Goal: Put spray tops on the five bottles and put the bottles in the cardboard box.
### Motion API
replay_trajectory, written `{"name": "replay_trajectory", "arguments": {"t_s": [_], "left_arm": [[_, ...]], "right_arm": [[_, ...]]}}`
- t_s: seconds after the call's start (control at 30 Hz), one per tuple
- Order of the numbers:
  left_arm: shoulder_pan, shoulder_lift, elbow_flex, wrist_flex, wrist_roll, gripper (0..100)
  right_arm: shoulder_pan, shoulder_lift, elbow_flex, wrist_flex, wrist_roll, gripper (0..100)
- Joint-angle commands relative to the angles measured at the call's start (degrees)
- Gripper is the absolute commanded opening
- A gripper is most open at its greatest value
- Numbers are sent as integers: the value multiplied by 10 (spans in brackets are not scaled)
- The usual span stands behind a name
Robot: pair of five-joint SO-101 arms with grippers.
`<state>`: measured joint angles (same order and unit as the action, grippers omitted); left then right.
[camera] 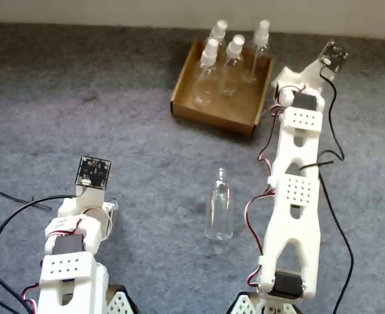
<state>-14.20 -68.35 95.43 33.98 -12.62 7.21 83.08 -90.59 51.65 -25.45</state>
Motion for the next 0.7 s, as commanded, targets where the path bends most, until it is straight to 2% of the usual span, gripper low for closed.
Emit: {"name": "replay_trajectory", "arguments": {"t_s": [0.0,0.1,0.2,0.43,0.67], "left_arm": [[-7,-7,-3,0,-1,188],[-7,-7,-3,0,-1,188],[-8,-7,-2,1,-1,188],[-8,-7,-2,3,-3,188],[-8,-7,-2,3,-3,188]], "right_arm": [[33,-10,-24,7,-5,159],[59,-11,-26,61,-4,50],[82,-11,-29,128,14,47],[44,-11,-29,114,25,49],[51,-16,-29,50,21,50]]}}
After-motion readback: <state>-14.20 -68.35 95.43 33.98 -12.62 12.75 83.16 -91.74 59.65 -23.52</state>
